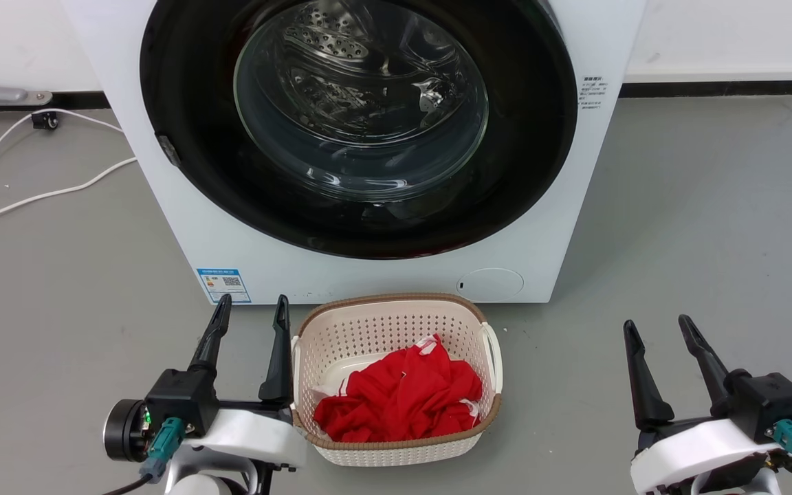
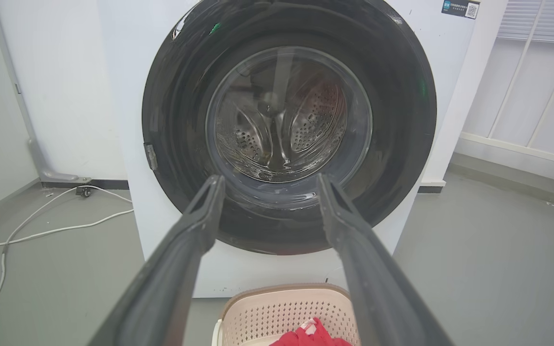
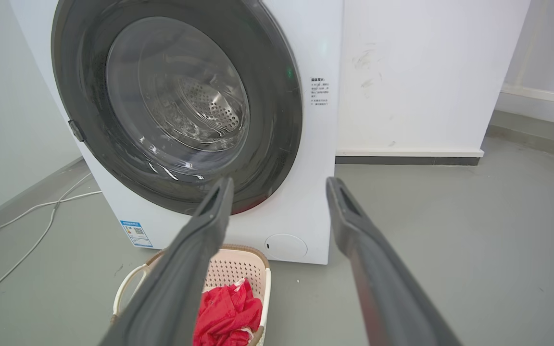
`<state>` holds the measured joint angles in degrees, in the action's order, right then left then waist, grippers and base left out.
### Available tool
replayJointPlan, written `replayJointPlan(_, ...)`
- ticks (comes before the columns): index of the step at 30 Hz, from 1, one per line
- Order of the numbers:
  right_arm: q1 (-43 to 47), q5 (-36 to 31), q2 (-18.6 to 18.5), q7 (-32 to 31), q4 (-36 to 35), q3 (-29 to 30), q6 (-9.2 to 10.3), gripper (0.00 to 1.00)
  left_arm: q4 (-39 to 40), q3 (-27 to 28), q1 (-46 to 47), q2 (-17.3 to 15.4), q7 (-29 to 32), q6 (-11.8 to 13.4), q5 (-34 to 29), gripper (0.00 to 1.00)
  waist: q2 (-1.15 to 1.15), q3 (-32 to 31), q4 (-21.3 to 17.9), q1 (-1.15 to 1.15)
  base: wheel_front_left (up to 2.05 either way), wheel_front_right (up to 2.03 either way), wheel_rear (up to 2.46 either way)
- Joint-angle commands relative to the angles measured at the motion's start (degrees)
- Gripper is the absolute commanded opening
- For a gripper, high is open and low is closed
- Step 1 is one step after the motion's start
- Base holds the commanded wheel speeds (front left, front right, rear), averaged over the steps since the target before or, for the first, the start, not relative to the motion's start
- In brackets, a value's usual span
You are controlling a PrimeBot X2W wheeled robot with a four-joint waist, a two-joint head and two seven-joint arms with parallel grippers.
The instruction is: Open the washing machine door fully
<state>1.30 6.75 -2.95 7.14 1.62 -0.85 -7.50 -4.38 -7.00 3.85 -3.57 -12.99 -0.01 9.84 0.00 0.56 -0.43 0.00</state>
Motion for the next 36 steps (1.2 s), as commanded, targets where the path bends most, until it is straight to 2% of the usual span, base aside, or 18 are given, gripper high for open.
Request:
replayJointPlan(1, 0.19, -1.39, 0.11, 0.51, -0.62, -0.12, 0.02, 1.0, 0.41, -0.17, -0.25, -0.28, -0.54, 0.15, -1.33, 1.0, 0.0, -0.05, 0.06, 0.0, 0.0, 0.0, 0.0)
replayJointPlan(18, 0.5, -6.71, 0.14, 1.5, -0.4, -0.53, 0.03, 1.0, 0.41, -0.57, -0.9, 0.08, -2.29, -0.1, -7.38, 1.0, 0.0, 0.02, -0.04, 0.0, 0.0, 0.0, 0.0)
replayJointPlan(36, -0.52, -5.04, 0.14, 1.16, 1.58, -0.82, 0.03, 1.0, -0.62, 0.25, -1.1, 0.51, -2.23, -0.81, -6.07, 1.0, 0.0, -0.09, -0.16, 0.0, 0.0, 0.0, 0.0)
